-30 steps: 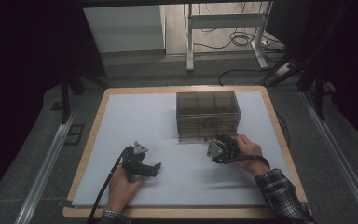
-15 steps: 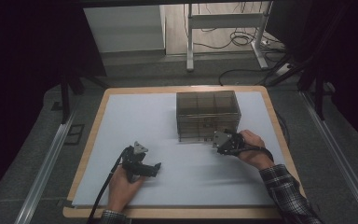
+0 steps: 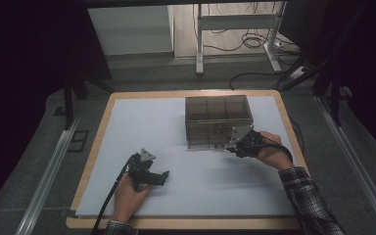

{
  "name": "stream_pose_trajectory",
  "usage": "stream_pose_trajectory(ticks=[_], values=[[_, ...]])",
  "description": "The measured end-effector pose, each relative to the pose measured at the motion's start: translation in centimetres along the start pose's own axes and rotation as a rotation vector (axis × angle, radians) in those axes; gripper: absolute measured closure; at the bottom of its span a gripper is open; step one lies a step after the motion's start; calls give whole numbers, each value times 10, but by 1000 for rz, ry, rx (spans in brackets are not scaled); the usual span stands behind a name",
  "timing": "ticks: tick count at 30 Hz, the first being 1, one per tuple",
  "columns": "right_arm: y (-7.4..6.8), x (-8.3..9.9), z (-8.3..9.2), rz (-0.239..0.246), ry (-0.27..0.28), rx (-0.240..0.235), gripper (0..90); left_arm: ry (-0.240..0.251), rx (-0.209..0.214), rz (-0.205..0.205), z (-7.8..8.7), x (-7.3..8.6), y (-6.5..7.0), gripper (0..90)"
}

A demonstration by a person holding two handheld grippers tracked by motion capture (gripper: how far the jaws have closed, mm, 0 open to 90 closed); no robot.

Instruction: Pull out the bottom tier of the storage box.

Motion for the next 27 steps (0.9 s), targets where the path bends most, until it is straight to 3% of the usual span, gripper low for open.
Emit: stream_pose_trajectory(ticks=[4, 6, 12, 16, 27], values=[[4, 6, -2, 8, -14, -50, 657, 0, 0, 0, 0, 0, 0, 0], [7, 8, -2, 16, -25, -52, 673, 0, 0, 0, 0, 0, 0, 0], [13, 18, -8, 6, -27, -162, 704, 0, 0, 0, 0, 0, 0, 0], [17, 23, -11, 12, -48, -208, 731, 0, 0, 0, 0, 0, 0, 0], [24, 31, -19, 16, -81, -296, 817, 1, 0, 0, 0, 0, 0, 0]])
Point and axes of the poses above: each handheld gripper's, and its own axes: z roughly backward along the jaws, x roughly out of its underside, y roughly to its right, the point moved 10 cm from there along -z, roughly forward along the jaws, and after that the axes turned 5 degrees about y, right-handed, at the moved point
